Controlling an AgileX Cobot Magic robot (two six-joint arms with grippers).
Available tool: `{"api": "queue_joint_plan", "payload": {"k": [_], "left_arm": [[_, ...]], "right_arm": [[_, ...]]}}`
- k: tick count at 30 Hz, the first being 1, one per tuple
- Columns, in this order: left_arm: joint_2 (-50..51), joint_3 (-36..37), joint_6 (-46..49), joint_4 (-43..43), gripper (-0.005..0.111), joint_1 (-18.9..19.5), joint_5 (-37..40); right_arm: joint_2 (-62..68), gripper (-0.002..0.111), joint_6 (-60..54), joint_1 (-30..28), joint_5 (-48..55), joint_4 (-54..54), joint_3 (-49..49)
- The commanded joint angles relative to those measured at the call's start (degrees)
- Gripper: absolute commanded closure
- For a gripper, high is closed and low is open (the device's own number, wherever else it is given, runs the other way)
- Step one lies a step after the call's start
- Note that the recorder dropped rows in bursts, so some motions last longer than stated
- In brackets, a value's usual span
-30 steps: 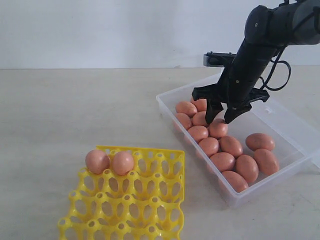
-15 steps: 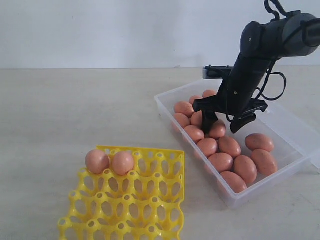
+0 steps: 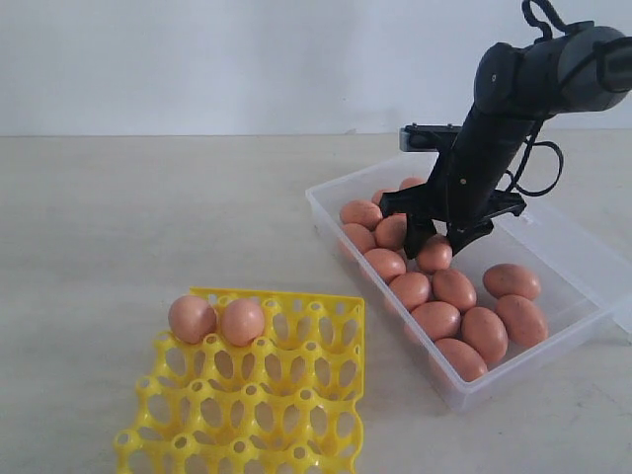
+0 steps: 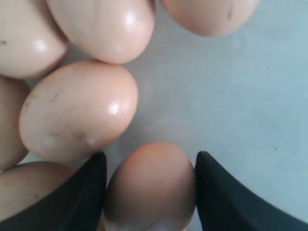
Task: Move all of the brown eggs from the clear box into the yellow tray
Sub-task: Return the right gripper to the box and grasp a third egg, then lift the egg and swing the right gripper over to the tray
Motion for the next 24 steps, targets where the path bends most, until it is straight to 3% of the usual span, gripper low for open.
{"api": "queue_joint_plan", "payload": {"k": [1,5,7,19,22,24], "left_arm": [[-0.2,-0.2,-0.4,-0.2,0.103,0.1,-0.4],[-0.2,-0.2,-0.4,-0.2,0.103,0.1,-0.4],[-0.2,-0.2,-0.4,-0.2,0.103,0.1,-0.4],[-0.2,-0.2,-0.4,-0.2,0.103,0.1,-0.4],[-0.2,-0.2,-0.4,-0.2,0.103,0.1,-0.4],[-0.2,-0.2,-0.4,-0.2,0.103,0.1,-0.4]], "right_arm": [[-0.2,0.069,0.4,-0.3,-0.4,0.0,-0.3],[-0.2,0.099,0.4,-0.3,-0.5,0.1,-0.3],[-0.3,0.109,0.6,-0.3,-0.3,0.1,-0.3],[-10.4,0.108,-1.3,0.4,-7.9,0.0,-0.3],[-13.8,0.108,-2.8,2.2,-14.3,-0.2,0.1],[-16.6,0.108,-3.9,4.3,-24.2,-0.5,2.6]]}}
